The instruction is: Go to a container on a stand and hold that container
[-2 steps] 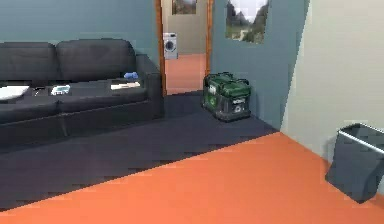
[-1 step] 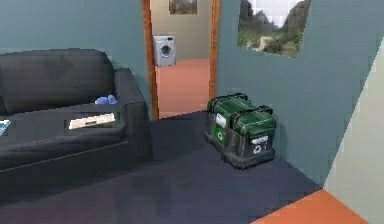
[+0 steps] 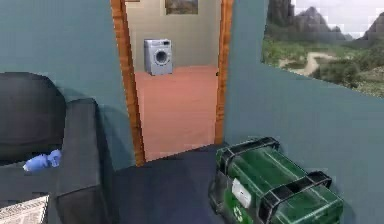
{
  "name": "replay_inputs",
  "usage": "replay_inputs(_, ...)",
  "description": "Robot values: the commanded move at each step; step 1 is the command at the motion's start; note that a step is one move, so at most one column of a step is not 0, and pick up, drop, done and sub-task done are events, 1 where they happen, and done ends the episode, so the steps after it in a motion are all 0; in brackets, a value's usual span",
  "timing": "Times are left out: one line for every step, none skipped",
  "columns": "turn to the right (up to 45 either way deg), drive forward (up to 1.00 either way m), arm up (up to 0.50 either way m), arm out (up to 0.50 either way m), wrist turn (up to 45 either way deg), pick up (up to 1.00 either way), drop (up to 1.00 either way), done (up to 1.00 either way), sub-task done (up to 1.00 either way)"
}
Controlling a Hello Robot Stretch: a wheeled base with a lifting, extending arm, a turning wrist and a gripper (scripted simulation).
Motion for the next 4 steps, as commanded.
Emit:
replay_inputs(0.0, 1.0, 0.0, 0.0, 0.0, 0.0, 0.0, 0.0, 0.0)
replay_inputs(-6.0, 0.0, 0.0, 0.0, 0.0, 0.0, 0.0, 0.0, 0.0)
replay_inputs(0.0, 0.4, 0.0, 0.0, 0.0, 0.0, 0.0, 0.0, 0.0)
replay_inputs(9.0, 0.0, 0.0, 0.0, 0.0, 0.0, 0.0, 0.0, 0.0)
